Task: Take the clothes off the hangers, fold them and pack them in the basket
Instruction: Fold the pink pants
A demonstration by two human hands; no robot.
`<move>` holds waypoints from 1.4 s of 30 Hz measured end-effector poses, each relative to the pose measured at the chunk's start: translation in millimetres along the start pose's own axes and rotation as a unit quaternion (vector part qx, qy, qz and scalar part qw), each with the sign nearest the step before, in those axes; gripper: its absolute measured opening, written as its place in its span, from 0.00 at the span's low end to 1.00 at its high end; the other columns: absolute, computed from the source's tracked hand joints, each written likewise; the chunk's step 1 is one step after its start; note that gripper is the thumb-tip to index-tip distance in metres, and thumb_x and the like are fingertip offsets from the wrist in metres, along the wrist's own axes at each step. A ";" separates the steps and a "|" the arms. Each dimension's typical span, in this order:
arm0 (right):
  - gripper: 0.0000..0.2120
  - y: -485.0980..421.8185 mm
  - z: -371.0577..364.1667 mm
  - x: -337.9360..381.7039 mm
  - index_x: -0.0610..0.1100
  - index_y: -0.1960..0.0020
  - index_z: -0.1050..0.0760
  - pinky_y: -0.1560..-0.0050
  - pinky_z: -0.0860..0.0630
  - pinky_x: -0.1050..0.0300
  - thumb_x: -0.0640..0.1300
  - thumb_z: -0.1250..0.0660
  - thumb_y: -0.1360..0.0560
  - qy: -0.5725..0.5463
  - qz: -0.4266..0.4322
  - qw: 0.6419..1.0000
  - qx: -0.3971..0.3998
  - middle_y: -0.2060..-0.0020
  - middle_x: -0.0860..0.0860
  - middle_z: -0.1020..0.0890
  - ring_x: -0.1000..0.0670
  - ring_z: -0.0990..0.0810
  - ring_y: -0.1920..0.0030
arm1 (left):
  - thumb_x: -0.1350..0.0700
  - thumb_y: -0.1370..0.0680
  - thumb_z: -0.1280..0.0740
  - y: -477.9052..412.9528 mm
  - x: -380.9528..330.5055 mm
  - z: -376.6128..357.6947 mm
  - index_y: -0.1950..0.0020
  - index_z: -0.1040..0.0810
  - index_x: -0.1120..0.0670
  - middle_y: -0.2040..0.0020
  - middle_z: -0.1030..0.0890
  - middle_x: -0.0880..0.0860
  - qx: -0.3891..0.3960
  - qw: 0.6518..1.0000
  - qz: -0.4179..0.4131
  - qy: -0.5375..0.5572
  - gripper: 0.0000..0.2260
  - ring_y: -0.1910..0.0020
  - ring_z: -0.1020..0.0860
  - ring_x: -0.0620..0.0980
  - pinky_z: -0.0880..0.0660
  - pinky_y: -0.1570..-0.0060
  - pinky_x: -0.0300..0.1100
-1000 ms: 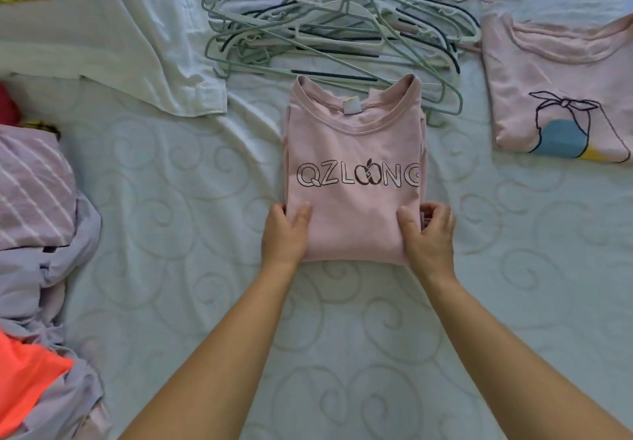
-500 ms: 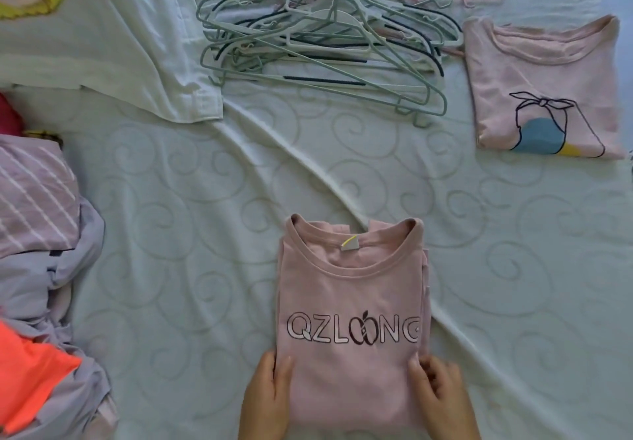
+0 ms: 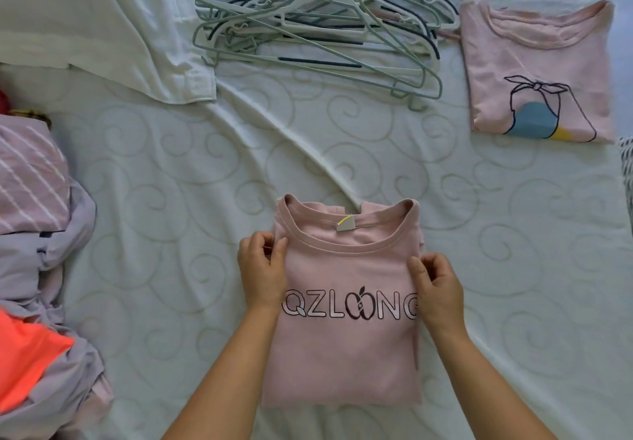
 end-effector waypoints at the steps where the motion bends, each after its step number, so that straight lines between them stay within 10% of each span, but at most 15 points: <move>1: 0.11 -0.7 -2.2 -1.7 0.47 0.62 0.31 0.62 0.33 0.62 0.51 0.34 0.26 0.027 0.004 1.000 -0.012 0.64 0.52 0.25 0.47 0.26 0.60 | 0.60 0.24 0.33 1.2 1.1 -0.1 0.56 0.30 0.55 0.55 0.30 0.53 -0.003 1.000 0.005 -0.004 0.06 0.57 0.30 0.52 0.36 0.55 0.35; 7: 0.26 21.3 -2.8 -11.2 0.44 0.48 0.33 0.44 0.30 0.53 0.62 0.35 0.36 -0.017 -0.072 0.996 -0.057 0.52 0.50 0.31 0.47 0.29 0.49 | 0.39 0.27 0.37 47.6 18.8 2.2 0.51 0.32 0.53 0.56 0.25 0.50 0.069 0.992 0.110 -0.001 0.18 0.58 0.26 0.50 0.33 0.60 0.41; 12: 0.16 56.6 -3.6 -36.3 0.42 0.46 0.28 0.51 0.29 0.55 0.48 0.29 0.29 0.007 -0.128 0.992 0.015 0.51 0.46 0.25 0.48 0.25 0.53 | 0.29 0.39 0.42 61.4 34.8 2.2 0.47 0.30 0.46 0.53 0.22 0.41 0.175 0.976 0.126 0.004 0.28 0.52 0.23 0.43 0.28 0.52 0.39; 16: 0.38 62.1 -6.2 -41.3 0.35 0.61 0.27 0.62 0.31 0.53 0.73 0.32 0.40 -0.022 -0.175 0.983 0.058 0.65 0.45 0.23 0.48 0.27 0.65 | 0.25 0.40 0.40 64.0 38.6 4.9 0.36 0.32 0.46 0.44 0.23 0.40 0.224 0.964 0.140 -0.005 0.39 0.43 0.23 0.46 0.28 0.40 0.48; 19: 0.34 58.8 -6.0 -35.5 0.41 0.58 0.25 0.54 0.24 0.47 0.74 0.35 0.39 -0.025 -0.152 0.986 0.060 0.60 0.46 0.19 0.46 0.21 0.59 | 0.34 0.32 0.35 71.6 24.9 3.8 0.33 0.34 0.45 0.41 0.23 0.41 0.221 0.965 0.142 0.026 0.31 0.42 0.23 0.44 0.28 0.39 0.47; 23: 0.05 57.8 -4.0 -19.7 0.48 0.47 0.26 0.44 0.25 0.51 0.45 0.36 0.23 -0.046 -0.128 0.982 0.131 0.53 0.55 0.18 0.51 0.20 0.48 | 0.58 0.21 0.37 78.8 11.0 2.3 0.35 0.29 0.49 0.42 0.20 0.46 0.191 0.963 0.154 0.113 0.15 0.42 0.22 0.47 0.27 0.43 0.40; 30: 0.14 23.1 59.7 55.4 0.52 0.43 0.25 0.56 0.23 0.62 0.39 0.35 0.25 -0.136 -0.088 0.968 0.190 0.56 0.55 0.16 0.56 0.17 0.56 | 0.60 0.22 0.38 83.3 -100.1 -7.1 0.42 0.24 0.47 0.48 0.17 0.43 0.175 0.965 0.077 0.181 0.12 0.49 0.19 0.40 0.24 0.52 0.30; 42: 0.17 -204.4 252.6 181.4 0.49 0.39 0.27 0.57 0.25 0.69 0.38 0.37 0.26 -0.072 0.121 0.990 -0.018 0.54 0.54 0.19 0.63 0.21 0.61 | 0.59 0.20 0.39 -8.2 -336.7 -208.3 0.35 0.29 0.54 0.42 0.21 0.49 0.227 0.930 -0.143 0.250 0.14 0.45 0.23 0.43 0.29 0.39 0.39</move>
Point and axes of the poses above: each hand's wrist, its own y-axis away from the middle knuckle, its own z-axis out of the back of the hand, x = y × z, the point moved 7 cm from there along -y, towards the middle knuckle
